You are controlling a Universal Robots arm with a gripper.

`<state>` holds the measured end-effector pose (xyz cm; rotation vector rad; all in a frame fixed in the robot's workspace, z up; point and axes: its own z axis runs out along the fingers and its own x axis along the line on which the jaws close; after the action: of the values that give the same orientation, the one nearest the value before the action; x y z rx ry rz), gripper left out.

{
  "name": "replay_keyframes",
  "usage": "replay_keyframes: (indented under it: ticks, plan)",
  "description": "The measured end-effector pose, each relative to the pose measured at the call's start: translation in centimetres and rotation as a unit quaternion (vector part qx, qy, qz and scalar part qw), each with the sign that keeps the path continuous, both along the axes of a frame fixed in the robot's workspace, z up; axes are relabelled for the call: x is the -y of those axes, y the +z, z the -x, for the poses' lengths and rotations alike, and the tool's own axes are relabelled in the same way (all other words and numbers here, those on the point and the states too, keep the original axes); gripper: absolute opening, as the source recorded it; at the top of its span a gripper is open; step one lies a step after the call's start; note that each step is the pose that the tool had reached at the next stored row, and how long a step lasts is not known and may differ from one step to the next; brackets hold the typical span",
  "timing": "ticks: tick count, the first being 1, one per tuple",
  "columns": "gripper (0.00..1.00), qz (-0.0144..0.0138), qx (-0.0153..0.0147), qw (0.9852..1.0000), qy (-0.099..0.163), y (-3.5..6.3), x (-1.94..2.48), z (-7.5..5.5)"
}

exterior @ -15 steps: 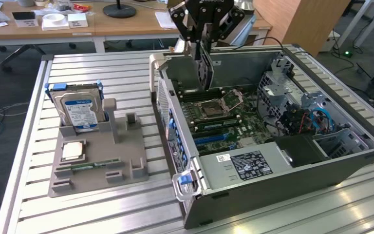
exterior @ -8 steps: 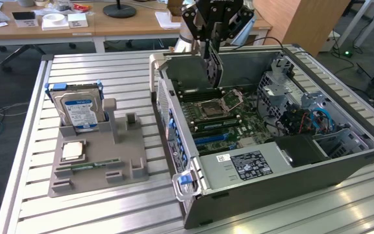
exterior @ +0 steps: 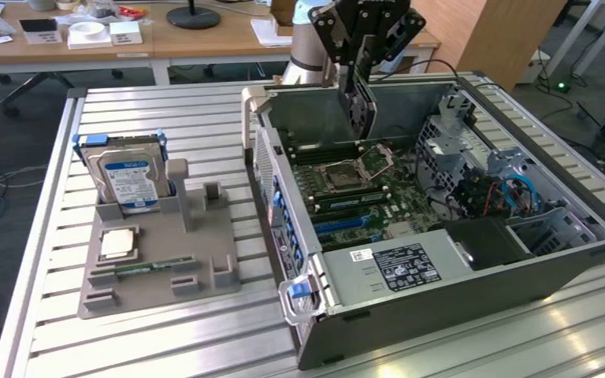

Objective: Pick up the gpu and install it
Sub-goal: 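Pick up the gpu and move the gpu toward the slot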

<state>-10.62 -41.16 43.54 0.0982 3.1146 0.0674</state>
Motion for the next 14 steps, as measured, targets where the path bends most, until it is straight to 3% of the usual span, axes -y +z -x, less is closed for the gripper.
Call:
replay_keyframes:
  ticks: [14]
  plan:
    - [0.26,0.0,0.0,1.0,0.0,0.0,-0.34,-3.5]
